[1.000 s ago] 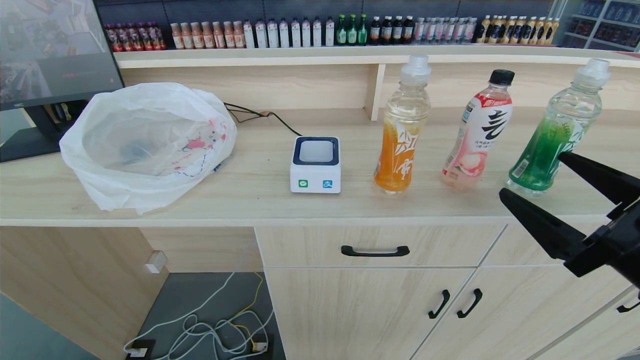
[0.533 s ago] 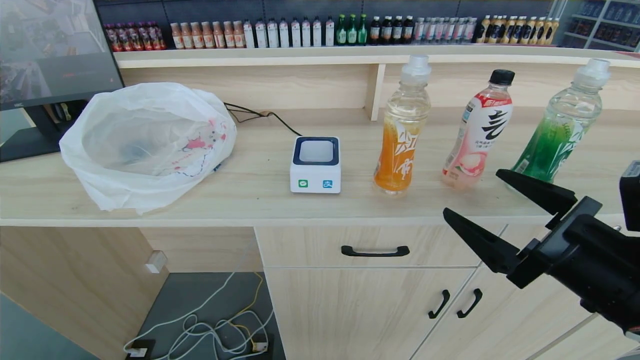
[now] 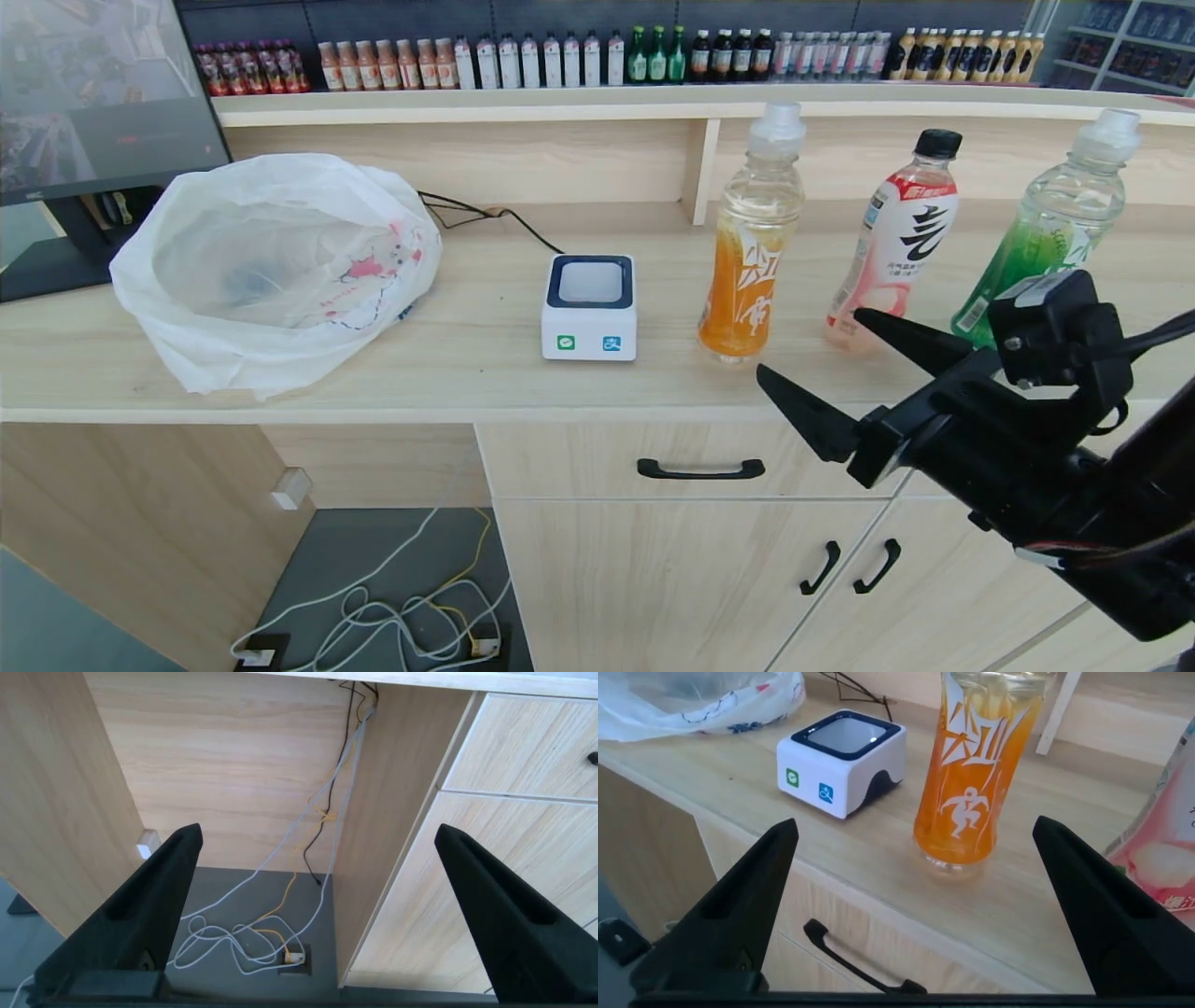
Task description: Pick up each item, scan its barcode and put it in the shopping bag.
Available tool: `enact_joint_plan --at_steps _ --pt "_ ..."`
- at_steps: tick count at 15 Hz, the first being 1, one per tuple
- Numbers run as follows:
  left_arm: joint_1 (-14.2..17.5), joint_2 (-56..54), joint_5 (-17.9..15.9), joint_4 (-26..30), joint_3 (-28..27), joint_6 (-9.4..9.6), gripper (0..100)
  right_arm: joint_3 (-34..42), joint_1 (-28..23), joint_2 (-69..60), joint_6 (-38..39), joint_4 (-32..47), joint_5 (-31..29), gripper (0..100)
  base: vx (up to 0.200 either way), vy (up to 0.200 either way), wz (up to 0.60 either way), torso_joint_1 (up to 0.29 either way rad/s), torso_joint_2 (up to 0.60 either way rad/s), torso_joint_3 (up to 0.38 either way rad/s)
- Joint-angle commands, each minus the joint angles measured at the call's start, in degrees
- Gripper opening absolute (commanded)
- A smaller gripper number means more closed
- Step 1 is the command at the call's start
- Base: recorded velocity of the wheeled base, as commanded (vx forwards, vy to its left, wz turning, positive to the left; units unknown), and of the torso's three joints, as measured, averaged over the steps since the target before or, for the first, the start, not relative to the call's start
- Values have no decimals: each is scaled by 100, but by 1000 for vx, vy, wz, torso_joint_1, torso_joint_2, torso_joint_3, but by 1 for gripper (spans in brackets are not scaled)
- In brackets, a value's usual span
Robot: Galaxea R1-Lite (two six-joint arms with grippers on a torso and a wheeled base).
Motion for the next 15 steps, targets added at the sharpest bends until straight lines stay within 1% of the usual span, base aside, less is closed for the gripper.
enact_joint_plan --at_steps 1,2,4,7,8,12,15 --pt "2 -2 -4 0 0 0 100 -203 26 312 -6 -19 -114 100 0 0 0 0 0 0" --pt "2 -2 -4 0 0 0 100 -335 35 418 -6 -36 -140 100 0 0 0 0 0 0" --pt "2 -2 5 0 0 0 100 -590 35 567 3 -36 -553 100 0 0 0 0 0 0" --pt "2 -2 -4 0 0 0 100 -634 35 620 3 -36 -800 100 0 0 0 0 0 0" --pt "2 -2 -4 0 0 0 100 -713 26 690 3 -36 -870 100 0 0 0 0 0 0" --pt "2 -2 -4 0 0 0 100 -1451 35 1262 73 -28 -1072 100 0 0 0 0 0 0" --pt "2 -2 -4 0 0 0 100 -1548 114 1385 91 -36 -1107 100 0 0 0 0 0 0"
